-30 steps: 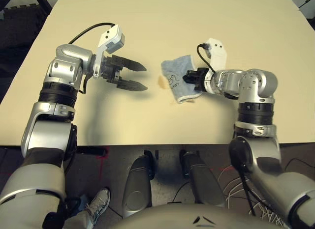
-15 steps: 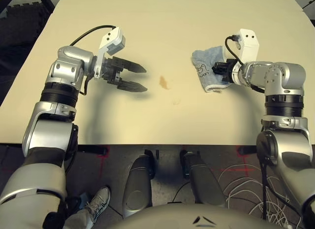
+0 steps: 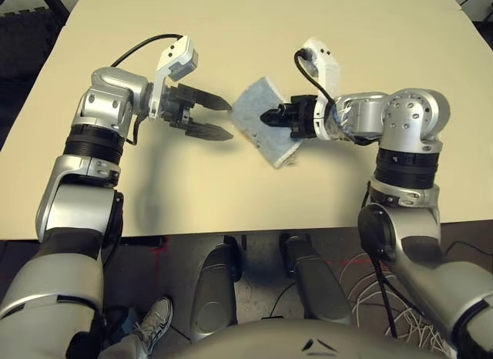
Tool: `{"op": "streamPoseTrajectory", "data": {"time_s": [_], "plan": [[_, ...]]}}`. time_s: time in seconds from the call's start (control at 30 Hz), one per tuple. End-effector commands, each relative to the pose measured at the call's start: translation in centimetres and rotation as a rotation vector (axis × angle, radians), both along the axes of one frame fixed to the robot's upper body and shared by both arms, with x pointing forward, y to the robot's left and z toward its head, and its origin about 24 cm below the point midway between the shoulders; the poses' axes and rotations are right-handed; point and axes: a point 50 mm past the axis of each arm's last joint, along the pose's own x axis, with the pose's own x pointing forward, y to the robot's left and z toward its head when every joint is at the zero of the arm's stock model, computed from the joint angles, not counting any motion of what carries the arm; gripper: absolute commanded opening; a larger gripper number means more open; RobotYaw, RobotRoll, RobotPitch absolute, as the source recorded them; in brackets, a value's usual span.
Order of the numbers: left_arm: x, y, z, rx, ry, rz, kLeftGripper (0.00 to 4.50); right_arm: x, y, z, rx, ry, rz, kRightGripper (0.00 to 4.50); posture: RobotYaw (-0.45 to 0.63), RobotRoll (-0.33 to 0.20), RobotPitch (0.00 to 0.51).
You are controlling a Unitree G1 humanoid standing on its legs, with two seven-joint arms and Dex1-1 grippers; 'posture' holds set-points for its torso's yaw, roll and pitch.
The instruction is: Wipe the water off the table with a rag.
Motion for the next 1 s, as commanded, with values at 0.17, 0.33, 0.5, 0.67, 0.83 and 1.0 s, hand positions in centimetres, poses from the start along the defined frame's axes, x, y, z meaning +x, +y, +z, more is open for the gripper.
{"op": "streamPoseTrajectory", "data": {"time_s": [0.17, 0.33, 0.5, 0.67, 0.83, 1.0], "plan": [[-0.2, 0.0, 0.3, -0.005, 0.000, -0.013, 4.50, -0.8, 2.0, -1.2, 0.034, 0.096, 0.080, 0.02, -0.16, 0.000, 0.271], [-0.2, 0.1, 0.0, -0.008, 0.006, -0.009, 4.50, -0.6, 1.7, -3.3, -0.043, 0.159, 0.023, 0.02, -0.16, 0.000, 0.271], [-0.2, 0.0, 0.0, -0.008, 0.007, -0.009, 4.50, 0.8, 0.0, -4.5, -0.139, 0.159, -0.125, 0.02, -0.16, 0.000, 0.269], [-0.1, 0.1, -0.1, -0.006, 0.009, -0.006, 4.50, 1.7, -1.3, -4.5, -0.165, 0.120, -0.197, 0.02, -0.16, 0.000, 0.262], [-0.1, 0.2, -0.3, 0.005, 0.014, -0.002, 4.50, 2.7, -3.4, -4.6, -0.199, 0.094, -0.284, 0.02, -0.17, 0.000, 0.268], [-0.1, 0.3, -0.4, 0.014, 0.017, 0.001, 4.50, 4.2, -7.4, -4.8, -0.254, 0.067, -0.416, 0.02, -0.17, 0.000, 0.272]]}}
